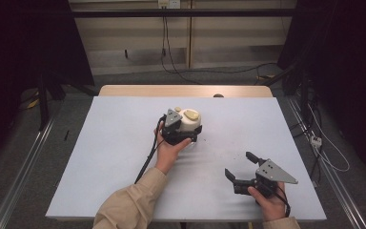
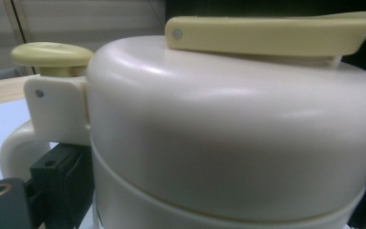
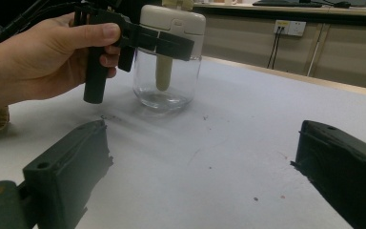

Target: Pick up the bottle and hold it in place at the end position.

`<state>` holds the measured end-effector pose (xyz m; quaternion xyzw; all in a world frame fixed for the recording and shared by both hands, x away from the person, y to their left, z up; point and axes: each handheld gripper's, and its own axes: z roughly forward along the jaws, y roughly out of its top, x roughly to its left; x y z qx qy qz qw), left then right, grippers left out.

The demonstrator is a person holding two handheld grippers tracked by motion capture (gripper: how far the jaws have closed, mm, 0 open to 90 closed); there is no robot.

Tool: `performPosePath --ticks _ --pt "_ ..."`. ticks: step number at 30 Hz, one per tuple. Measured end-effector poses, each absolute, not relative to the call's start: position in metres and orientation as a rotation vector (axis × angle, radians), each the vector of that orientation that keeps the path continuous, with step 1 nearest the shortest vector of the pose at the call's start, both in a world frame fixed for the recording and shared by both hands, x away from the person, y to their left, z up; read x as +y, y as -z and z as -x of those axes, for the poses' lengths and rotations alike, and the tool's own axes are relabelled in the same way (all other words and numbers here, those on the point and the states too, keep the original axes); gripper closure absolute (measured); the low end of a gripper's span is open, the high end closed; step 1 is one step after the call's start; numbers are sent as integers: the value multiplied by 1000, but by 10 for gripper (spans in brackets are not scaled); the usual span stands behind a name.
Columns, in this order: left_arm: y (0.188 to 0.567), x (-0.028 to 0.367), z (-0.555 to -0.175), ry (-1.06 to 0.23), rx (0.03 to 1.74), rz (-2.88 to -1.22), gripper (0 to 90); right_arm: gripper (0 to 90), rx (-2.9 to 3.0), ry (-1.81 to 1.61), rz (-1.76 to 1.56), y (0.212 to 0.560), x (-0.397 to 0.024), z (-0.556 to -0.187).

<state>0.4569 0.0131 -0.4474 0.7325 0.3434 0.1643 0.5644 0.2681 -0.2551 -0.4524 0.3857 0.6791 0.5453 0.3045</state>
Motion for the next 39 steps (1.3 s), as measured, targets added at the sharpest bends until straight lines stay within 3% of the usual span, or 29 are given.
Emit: performPosePath --ticks 39 --pt "453 18 -447 -396 763 -1758 58 34 1804 -1449 -1029 453 -254 -270"
